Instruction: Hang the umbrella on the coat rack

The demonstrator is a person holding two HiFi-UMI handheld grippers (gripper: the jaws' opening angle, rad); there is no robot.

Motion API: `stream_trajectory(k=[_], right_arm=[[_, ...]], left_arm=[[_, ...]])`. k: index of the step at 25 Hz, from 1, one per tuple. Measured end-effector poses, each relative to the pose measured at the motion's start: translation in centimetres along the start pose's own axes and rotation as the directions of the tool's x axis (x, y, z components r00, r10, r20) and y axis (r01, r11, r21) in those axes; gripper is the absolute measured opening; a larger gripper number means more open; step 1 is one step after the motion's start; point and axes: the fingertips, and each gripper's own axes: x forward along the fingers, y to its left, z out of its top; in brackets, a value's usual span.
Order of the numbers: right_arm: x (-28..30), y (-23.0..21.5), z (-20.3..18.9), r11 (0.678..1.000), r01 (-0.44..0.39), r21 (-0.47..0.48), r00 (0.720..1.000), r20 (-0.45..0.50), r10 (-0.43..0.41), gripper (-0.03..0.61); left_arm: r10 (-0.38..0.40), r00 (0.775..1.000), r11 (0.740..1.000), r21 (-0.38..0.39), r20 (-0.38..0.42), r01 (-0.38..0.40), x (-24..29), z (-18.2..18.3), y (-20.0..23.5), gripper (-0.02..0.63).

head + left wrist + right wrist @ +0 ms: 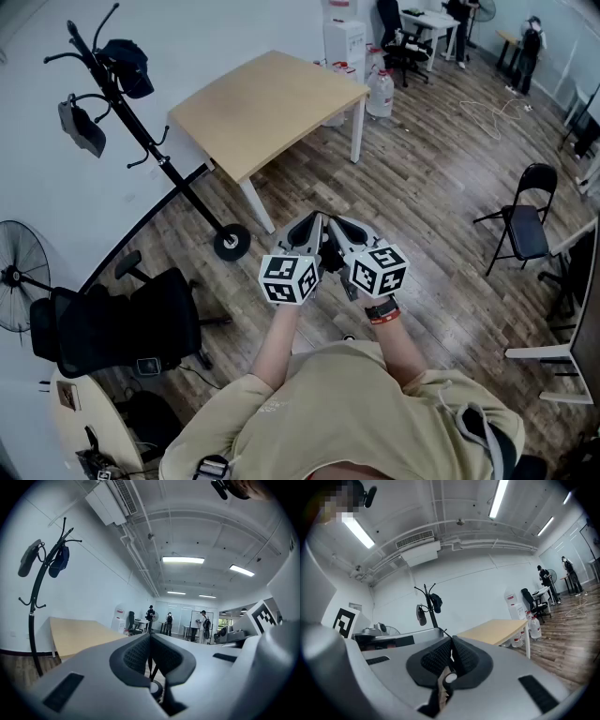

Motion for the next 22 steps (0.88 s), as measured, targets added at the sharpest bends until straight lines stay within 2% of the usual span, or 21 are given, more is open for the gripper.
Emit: stream_trajectory(k=[8,12,17,22], right_arm=[[-1.6,-2.5,0.8,0.999,-0.047,-0.027,0.999,-0.015,0.047,0.019],[-3.0,-3.0,0.2,0.996,-0.087,-0.005,0.996,-0.02,0.086,0.02],[-4.0,-4.0,-1.4,0.991,-0.127,0.042,0.991,-0.034,0.128,0.02],[-1.2,-3.1,-1.9,0.979,-0.184,0.082,0.981,-0.045,0.189,0.02]], left_arm=[[0.025,0.999,0.999,-0.026,0.028,-0.024,2.5,-0.2,-2.2,0.021],[0.06,0.997,0.997,-0.06,0.038,-0.058,2.8,-1.0,-3.6,0.021],[0.112,0.994,0.992,-0.05,0.004,-0.112,2.2,-2.9,-4.5,0.021],[0.166,0.986,0.986,-0.034,-0.012,-0.166,1.2,-3.2,-1.8,0.021]])
